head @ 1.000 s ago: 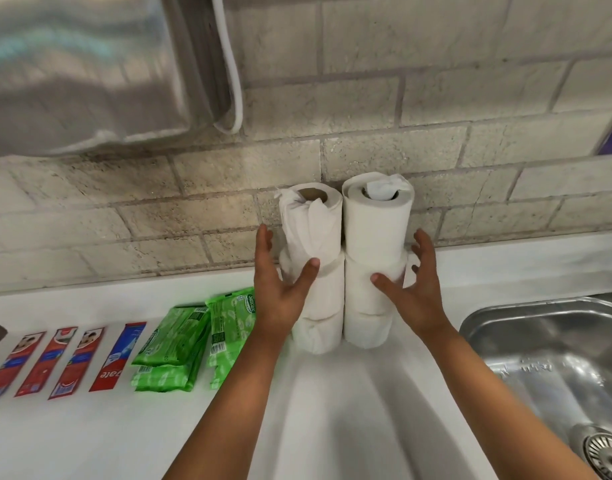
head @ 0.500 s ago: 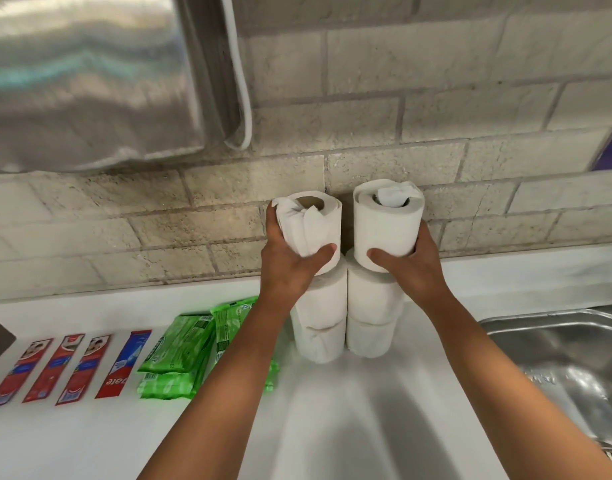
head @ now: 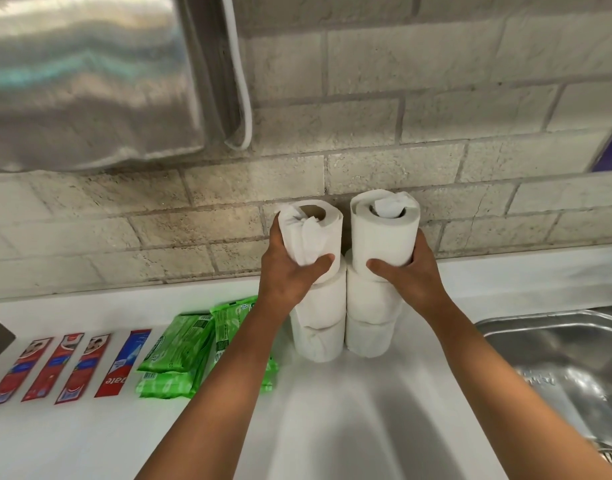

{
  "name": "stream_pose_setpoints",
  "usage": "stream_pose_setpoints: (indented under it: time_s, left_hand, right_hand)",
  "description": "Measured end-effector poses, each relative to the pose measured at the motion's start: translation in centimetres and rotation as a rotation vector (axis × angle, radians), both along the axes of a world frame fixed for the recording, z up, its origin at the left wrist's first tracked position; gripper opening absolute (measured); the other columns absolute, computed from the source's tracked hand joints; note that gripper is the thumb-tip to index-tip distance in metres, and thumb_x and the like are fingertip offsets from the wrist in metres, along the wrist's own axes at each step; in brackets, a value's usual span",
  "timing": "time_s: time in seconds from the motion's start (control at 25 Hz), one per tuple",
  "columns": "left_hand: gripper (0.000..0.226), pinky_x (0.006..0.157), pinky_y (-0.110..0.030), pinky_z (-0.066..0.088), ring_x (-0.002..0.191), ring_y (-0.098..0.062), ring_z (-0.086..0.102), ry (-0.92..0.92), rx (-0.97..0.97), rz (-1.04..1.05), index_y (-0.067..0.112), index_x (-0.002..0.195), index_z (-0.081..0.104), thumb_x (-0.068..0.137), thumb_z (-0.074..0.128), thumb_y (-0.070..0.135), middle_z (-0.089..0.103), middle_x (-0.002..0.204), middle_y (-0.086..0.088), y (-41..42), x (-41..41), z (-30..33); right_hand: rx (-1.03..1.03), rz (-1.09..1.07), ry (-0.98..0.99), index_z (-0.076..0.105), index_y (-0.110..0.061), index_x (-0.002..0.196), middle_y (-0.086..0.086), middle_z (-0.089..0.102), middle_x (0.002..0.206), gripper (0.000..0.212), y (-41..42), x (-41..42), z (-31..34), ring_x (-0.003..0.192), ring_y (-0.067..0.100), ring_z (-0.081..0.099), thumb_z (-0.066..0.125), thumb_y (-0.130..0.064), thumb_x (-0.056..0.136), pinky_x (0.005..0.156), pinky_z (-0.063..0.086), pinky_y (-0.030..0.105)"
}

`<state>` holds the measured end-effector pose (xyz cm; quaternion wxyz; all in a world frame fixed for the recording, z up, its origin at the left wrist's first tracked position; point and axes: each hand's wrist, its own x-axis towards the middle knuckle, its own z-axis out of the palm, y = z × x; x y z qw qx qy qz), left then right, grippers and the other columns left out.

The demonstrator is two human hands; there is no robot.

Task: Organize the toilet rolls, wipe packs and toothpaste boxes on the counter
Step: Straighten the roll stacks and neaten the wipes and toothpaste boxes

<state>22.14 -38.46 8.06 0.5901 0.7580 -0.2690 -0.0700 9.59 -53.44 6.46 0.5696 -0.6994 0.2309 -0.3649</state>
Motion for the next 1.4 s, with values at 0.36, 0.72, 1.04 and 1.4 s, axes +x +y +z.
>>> stream_pose_setpoints:
  time_s: [0.36,0.72,1.04,1.4]
  left_hand:
    - [0.102,0.102,-0.036,0.044,0.122,-0.017,0.051,-0.020,-0.044,-0.038,0.027,0.142,0.029,0.055,0.081,0.035,0.054,0.132,0.003,-0.1,0.0,-0.6]
    - [0.118,0.116,-0.020,0.024,0.141,-0.006,0.026,0.096,-0.126,-0.001,0.021,0.148,0.012,0.054,0.075,0.052,0.023,0.154,0.009,1.7,-3.5,-8.8]
    - [0.093,0.104,-0.044,0.045,0.120,-0.010,0.055,0.174,-0.056,0.018,0.028,0.132,0.042,0.051,0.082,0.052,0.059,0.128,0.007,1.5,-2.7,-11.7]
    - [0.066,0.098,-0.042,0.050,0.109,-0.007,0.061,0.186,-0.112,0.014,0.042,0.112,0.051,0.053,0.081,0.045,0.065,0.114,0.013,1.4,-2.6,-11.7]
  right_hand:
    - [-0.044,-0.003,-0.014,0.040,-0.022,0.133,-0.015,0.056,0.113,0.079,0.2,0.3,-0.4,0.098,-0.006,0.055,0.081,-0.008,0.067,0.077,0.044,0.016]
    - [0.039,0.054,0.000,0.026,-0.026,0.139,-0.017,0.044,0.135,0.103,1.6,-1.5,-5.6,0.117,-0.010,0.047,0.073,-0.041,0.049,0.094,0.043,0.013]
    - [0.061,0.006,0.106,0.033,-0.019,0.138,-0.006,0.052,0.131,0.086,1.7,-1.1,-8.5,0.120,0.016,0.051,0.082,-0.015,0.067,0.104,0.044,0.046]
    - [0.070,-0.060,0.112,0.034,-0.021,0.137,-0.006,0.050,0.132,0.090,2.7,-0.9,-8.4,0.119,0.014,0.051,0.078,-0.034,0.060,0.102,0.045,0.041]
